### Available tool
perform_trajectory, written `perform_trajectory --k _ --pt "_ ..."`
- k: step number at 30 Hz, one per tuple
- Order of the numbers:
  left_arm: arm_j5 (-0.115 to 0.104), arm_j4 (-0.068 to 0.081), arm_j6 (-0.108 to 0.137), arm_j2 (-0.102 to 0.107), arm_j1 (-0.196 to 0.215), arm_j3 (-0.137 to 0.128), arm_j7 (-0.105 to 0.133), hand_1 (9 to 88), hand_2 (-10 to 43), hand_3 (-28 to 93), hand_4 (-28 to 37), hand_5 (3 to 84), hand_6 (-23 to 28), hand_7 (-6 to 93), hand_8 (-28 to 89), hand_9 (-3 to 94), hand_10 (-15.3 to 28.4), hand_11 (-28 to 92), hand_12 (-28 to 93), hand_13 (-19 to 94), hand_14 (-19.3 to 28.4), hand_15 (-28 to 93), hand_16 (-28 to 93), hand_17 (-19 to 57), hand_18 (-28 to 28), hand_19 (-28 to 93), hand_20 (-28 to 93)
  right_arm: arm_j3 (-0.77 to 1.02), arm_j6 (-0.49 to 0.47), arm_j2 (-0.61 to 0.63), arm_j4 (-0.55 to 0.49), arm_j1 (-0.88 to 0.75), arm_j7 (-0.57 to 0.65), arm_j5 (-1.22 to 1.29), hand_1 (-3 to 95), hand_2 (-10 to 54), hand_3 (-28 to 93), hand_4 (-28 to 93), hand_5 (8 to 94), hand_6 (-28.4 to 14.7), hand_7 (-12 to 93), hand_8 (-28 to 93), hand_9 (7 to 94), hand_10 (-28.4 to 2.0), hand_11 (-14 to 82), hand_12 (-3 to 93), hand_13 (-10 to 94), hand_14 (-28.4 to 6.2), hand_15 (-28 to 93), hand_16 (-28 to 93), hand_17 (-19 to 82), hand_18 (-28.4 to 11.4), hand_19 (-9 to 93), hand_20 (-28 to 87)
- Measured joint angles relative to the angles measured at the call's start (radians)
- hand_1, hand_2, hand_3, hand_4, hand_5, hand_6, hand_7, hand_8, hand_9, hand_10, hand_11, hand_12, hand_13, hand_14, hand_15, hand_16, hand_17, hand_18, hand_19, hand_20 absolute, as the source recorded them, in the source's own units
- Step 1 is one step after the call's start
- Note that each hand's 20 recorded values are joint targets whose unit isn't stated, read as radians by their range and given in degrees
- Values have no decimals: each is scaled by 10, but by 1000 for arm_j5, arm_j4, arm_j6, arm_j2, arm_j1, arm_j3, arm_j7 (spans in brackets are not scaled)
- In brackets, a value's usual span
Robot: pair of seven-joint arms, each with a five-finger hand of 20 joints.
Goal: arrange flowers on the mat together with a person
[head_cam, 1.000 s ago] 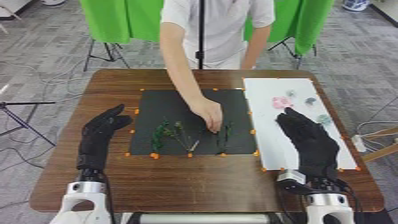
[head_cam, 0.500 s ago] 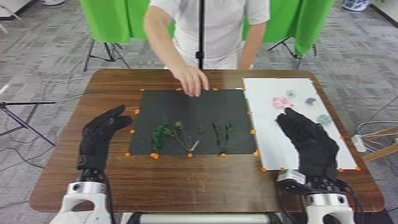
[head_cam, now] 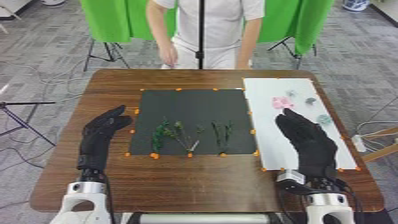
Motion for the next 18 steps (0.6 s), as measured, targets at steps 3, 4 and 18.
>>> perform_trajectory --k 3,4,18 --pt "0 0 0 -1 0 -1 0 286 -26 665 -167 511 42 151 -54 512 145 232 162 419 188 235 20 112 128 96 224 1 9 8 -5 6 8 -37 185 17 710 -172 571 -20 121 -81 591 -152 88 156 479 -120 159 139 309 -111 80 412" --pt "0 0 0 -1 0 -1 0 286 -26 665 -167 511 42 152 -53 512 144 232 162 420 188 236 20 112 128 96 224 -2 25 15 -10 10 17 -64 213 1 709 -171 577 -19 127 -80 608 -151 101 164 508 -121 165 150 318 -114 116 433" --pt "1 0 -1 -3 0 -2 0 285 -28 666 -170 514 43 151 -52 515 147 232 164 421 191 240 20 111 128 95 224 -18 12 322 -23 288 550 -754 373 -95 710 -209 615 16 146 -90 699 -129 176 200 717 -91 262 280 362 -145 429 472"
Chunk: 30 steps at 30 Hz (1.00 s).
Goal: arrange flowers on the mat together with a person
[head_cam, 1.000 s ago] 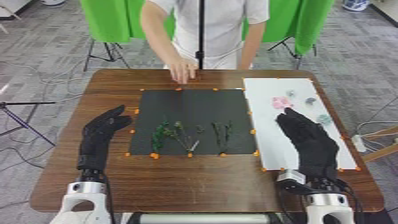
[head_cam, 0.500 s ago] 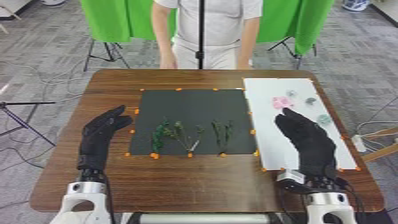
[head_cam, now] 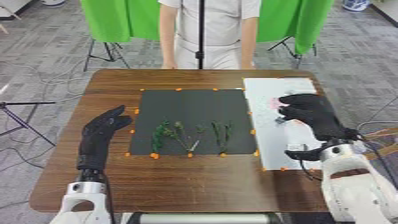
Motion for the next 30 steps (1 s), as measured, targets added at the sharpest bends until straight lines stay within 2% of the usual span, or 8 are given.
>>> perform_trajectory --k 2,4,9,13,16,19,30 --pt "0 0 0 0 0 0 0 285 -28 666 -170 514 42 151 -52 515 147 232 165 422 192 242 21 111 128 95 224 -24 -112 48 7 51 47 -110 383 -95 709 -219 618 21 144 -89 709 -125 180 202 731 -87 281 290 366 -149 456 467" --pt "0 0 0 0 0 0 0 284 -27 666 -171 514 42 151 -52 516 146 231 165 423 192 244 21 111 128 96 225 -70 -168 97 22 100 95 -223 387 -95 708 -222 619 24 143 -89 717 -121 186 205 740 -84 298 299 371 -152 479 468" --pt "0 -1 0 0 0 0 0 285 -27 664 -170 514 41 151 -52 517 146 230 165 423 190 242 20 111 129 97 225 -171 -197 188 98 199 144 -446 389 -95 712 -235 618 33 142 -91 724 -117 189 209 757 -79 320 306 377 -155 502 460" --pt "-1 -1 1 2 1 1 1 285 -26 663 -171 514 42 150 -52 517 146 230 166 423 191 241 20 111 129 97 225 -196 -256 210 155 254 149 -585 390 -95 708 -243 617 36 141 -91 727 -114 184 207 799 -63 315 297 413 -153 554 456" --pt "-1 -1 1 3 1 1 1 286 -25 662 -170 514 41 150 -52 517 145 230 166 424 191 241 20 111 129 97 224 -210 -303 214 186 291 152 -599 390 -95 698 -242 621 42 139 -92 747 -112 174 199 861 -44 280 287 477 -143 590 433" --pt "-1 -1 1 3 1 1 1 286 -25 661 -169 514 41 150 -52 518 146 229 166 424 191 240 21 111 129 97 224 -239 -310 215 223 328 155 -559 391 -95 693 -241 620 44 137 -93 759 -107 164 191 903 -30 273 291 515 -132 617 417" --pt "-1 -1 0 3 0 1 1 286 -25 661 -168 513 41 149 -52 517 146 228 166 424 190 240 21 111 129 97 224 -306 -318 209 308 379 155 -525 389 -95 698 -247 619 50 141 -97 785 -105 152 180 931 -17 269 309 543 -122 643 385"
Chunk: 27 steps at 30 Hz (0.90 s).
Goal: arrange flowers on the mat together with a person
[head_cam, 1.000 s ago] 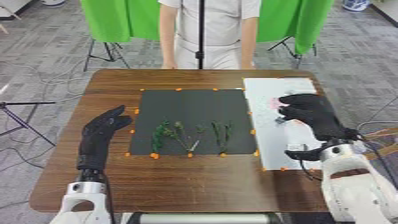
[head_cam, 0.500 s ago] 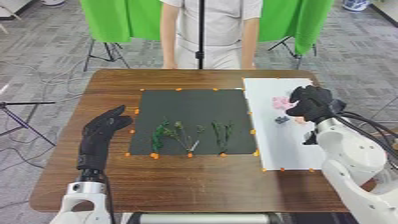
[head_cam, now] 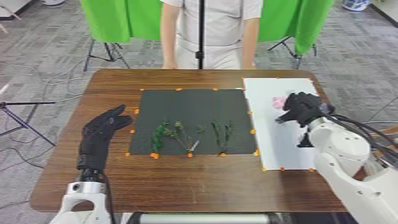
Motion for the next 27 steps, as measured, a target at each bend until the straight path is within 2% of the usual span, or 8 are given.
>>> perform_trajectory --k 9,14,16,20,24,27 --pt "-2 1 -3 0 -2 1 0 287 -25 660 -167 512 41 149 -52 517 146 228 166 423 191 240 21 111 129 97 224 -40 -20 -20 39 20 0 0 385 -95 699 -266 616 49 138 -96 784 -105 145 175 935 -17 265 320 542 -123 656 373" --pt "-2 1 -4 0 -2 1 0 287 -25 660 -166 513 42 148 -52 517 145 228 166 422 190 238 21 111 129 97 224 -55 -17 -31 50 20 1 -3 457 -95 694 -276 634 59 153 -100 798 -102 152 175 937 -14 272 321 545 -122 659 370" --pt "-2 1 -4 0 -2 1 0 287 -25 659 -166 512 42 148 -52 516 145 229 166 422 190 238 21 111 129 97 224 -59 -6 -34 51 20 1 -13 502 -95 660 -280 668 66 169 -111 818 -94 128 215 937 -8 287 328 550 -120 665 369" --pt "-2 1 -4 0 -2 1 -1 287 -25 659 -165 513 42 149 -51 516 145 229 166 422 191 238 21 111 129 97 224 -89 84 -34 70 19 5 -42 642 -95 483 -244 781 60 169 30 894 -70 44 294 937 -3 342 309 572 -116 678 368" --pt "-2 1 -5 0 -2 0 -1 288 -25 659 -166 512 43 147 -52 515 145 229 165 422 190 238 21 111 129 97 224 -121 214 -36 98 12 5 -48 659 -95 495 -242 843 56 178 52 932 -61 57 297 937 -1 429 237 586 -117 691 373" --pt "-2 1 -5 0 -3 0 -1 288 -25 658 -165 512 42 148 -52 515 146 229 165 422 190 238 21 111 129 97 224 -127 257 -40 108 6 5 -46 659 -95 508 -242 859 53 182 52 936 -62 73 295 937 4 455 231 592 -118 700 375"
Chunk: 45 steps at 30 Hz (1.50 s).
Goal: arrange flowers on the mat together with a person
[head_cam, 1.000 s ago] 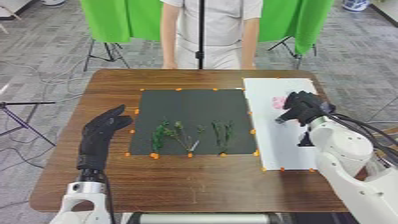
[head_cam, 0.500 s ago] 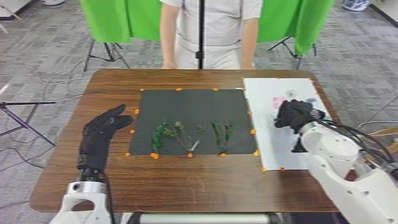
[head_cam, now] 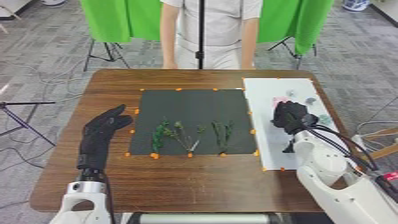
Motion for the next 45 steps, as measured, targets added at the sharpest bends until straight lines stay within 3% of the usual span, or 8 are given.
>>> perform_trajectory --k 6,12,19,23,27,33,41,45 --pt "-1 0 1 -2 0 -6 0 290 -25 657 -164 512 43 148 -53 513 145 229 164 421 189 238 20 111 129 97 224 20 9 6 -41 -19 6 23 655 -95 521 -234 866 51 179 56 937 -65 85 288 937 6 478 231 592 -120 715 379" --pt "-25 0 16 11 8 -34 1 290 -23 656 -166 512 43 149 -54 513 145 231 163 420 190 239 20 111 129 97 224 23 -11 63 -206 17 6 88 652 -95 526 -232 867 51 176 59 937 -64 78 290 937 6 481 233 588 -122 725 381" --pt "-78 2 81 27 35 -93 8 265 20 660 -189 511 40 151 -57 516 145 234 160 427 190 244 19 115 129 100 227 -212 -24 78 -233 314 -62 171 648 -95 530 -231 866 54 175 62 937 -63 74 294 937 7 483 239 585 -123 732 378" --pt "-106 19 127 30 42 -113 22 253 58 668 -210 511 40 150 -59 519 146 238 158 431 189 247 17 116 129 101 228 -376 -26 5 -171 487 -142 189 647 -95 532 -229 866 55 176 62 937 -61 72 292 937 7 493 245 581 -125 740 380" --pt "-144 47 148 34 39 -113 33 244 94 675 -235 510 40 148 -63 522 147 239 155 433 190 248 15 118 130 103 229 -518 -43 -113 -84 615 -184 206 644 -95 537 -231 866 59 180 65 937 -59 71 294 937 6 498 247 576 -127 748 380" --pt "-159 86 162 40 27 -101 40 233 144 681 -264 503 42 141 -67 525 150 238 149 442 193 253 13 120 130 107 231 -677 -133 -275 22 747 -246 214 637 -95 559 -249 862 66 187 70 937 -52 71 297 937 5 514 244 572 -130 762 374" --pt "-170 105 169 40 8 -72 45 244 135 645 -248 493 48 129 -75 527 153 236 140 448 199 258 12 119 133 113 233 -729 -177 -439 150 773 -286 191 637 -95 548 -253 850 88 186 74 936 -45 53 296 937 4 517 242 567 -133 768 370" --pt "-170 108 168 41 -7 -61 45 260 138 606 -220 484 58 111 -80 530 153 234 125 457 205 263 10 117 136 118 236 -737 -187 -483 204 768 -299 169 653 -95 471 -211 831 121 185 78 927 -29 29 294 937 5 518 237 566 -133 774 354"
